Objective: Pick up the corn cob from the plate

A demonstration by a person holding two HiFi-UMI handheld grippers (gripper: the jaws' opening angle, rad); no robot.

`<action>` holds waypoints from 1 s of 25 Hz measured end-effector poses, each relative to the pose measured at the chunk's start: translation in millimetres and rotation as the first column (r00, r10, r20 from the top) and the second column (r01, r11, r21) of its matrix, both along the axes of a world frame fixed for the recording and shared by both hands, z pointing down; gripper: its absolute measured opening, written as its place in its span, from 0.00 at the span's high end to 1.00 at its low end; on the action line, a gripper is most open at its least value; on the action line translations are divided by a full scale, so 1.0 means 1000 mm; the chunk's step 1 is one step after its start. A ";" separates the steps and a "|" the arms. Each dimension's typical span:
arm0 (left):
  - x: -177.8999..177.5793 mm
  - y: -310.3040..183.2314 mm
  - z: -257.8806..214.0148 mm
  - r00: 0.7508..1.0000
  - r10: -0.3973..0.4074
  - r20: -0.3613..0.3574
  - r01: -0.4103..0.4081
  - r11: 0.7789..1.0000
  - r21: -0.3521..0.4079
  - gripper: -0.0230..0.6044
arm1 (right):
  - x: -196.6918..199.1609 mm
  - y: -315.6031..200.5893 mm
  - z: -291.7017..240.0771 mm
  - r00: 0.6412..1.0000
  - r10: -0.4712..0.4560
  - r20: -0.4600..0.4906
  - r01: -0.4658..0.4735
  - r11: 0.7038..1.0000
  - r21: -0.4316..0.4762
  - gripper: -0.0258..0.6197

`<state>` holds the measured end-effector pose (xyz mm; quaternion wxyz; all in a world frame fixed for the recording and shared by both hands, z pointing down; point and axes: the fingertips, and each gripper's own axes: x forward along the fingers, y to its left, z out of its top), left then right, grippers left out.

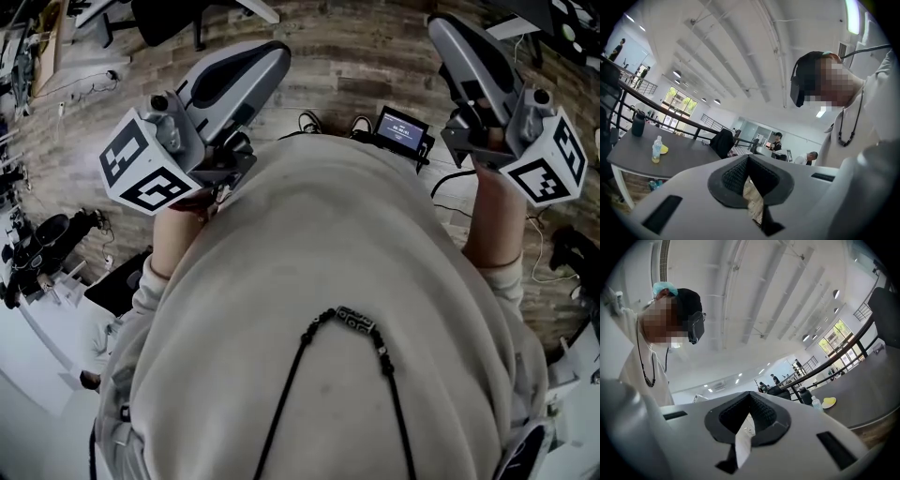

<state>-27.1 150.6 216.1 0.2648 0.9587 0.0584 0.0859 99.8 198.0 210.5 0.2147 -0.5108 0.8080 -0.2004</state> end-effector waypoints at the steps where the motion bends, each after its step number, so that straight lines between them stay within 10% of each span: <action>1: 0.001 0.002 0.001 1.000 -0.001 -0.005 0.001 1.000 0.002 0.96 | 0.001 0.005 0.001 1.000 0.002 0.001 -0.002 1.000 0.007 0.94; 25: 0.022 -0.074 -0.022 0.954 0.176 -0.243 -0.191 0.981 -0.038 0.96 | 0.006 -0.015 -0.051 0.942 0.293 -0.163 -0.296 0.955 0.009 0.94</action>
